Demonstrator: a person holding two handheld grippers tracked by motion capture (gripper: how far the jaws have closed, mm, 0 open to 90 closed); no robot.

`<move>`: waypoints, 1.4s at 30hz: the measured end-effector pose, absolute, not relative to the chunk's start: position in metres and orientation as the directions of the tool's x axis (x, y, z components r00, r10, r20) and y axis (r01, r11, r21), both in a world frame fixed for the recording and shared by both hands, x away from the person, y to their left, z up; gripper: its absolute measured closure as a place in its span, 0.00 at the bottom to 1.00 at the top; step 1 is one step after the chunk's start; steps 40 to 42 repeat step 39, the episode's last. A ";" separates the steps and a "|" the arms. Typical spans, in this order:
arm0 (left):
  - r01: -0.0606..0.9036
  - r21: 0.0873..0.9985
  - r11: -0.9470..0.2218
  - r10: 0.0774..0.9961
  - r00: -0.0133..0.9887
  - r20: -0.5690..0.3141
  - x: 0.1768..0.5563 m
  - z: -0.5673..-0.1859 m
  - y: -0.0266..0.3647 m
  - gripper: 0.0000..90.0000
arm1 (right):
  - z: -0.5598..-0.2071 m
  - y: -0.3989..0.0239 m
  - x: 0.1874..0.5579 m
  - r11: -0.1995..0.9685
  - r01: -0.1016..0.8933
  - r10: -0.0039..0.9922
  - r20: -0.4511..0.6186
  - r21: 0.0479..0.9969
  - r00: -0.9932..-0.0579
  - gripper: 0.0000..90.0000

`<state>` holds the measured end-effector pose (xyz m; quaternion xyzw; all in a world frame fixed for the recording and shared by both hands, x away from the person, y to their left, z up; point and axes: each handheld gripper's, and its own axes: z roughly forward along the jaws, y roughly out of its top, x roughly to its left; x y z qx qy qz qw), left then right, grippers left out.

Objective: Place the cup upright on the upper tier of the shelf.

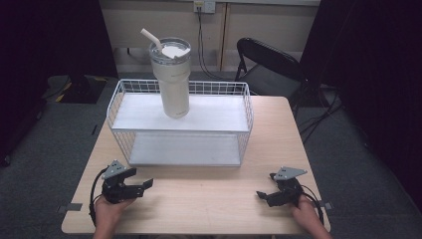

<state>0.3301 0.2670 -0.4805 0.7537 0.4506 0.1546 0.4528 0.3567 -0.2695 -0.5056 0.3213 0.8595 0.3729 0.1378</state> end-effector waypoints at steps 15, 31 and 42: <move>0.568 0.789 -0.232 0.827 0.543 -0.148 0.329 -0.494 0.273 0.18 | -0.506 -0.270 0.357 0.515 0.449 0.655 0.003 0.730 -0.756 0.11; 0.603 0.737 -0.307 0.845 0.529 -0.080 0.325 -0.501 0.271 0.18 | -0.506 -0.270 0.357 0.515 0.449 0.655 0.003 0.730 -0.756 0.11; 0.602 0.706 -0.372 0.841 0.541 -0.019 0.322 -0.499 0.268 0.18 | -0.506 -0.270 0.357 0.515 0.450 0.655 0.003 0.730 -0.756 0.11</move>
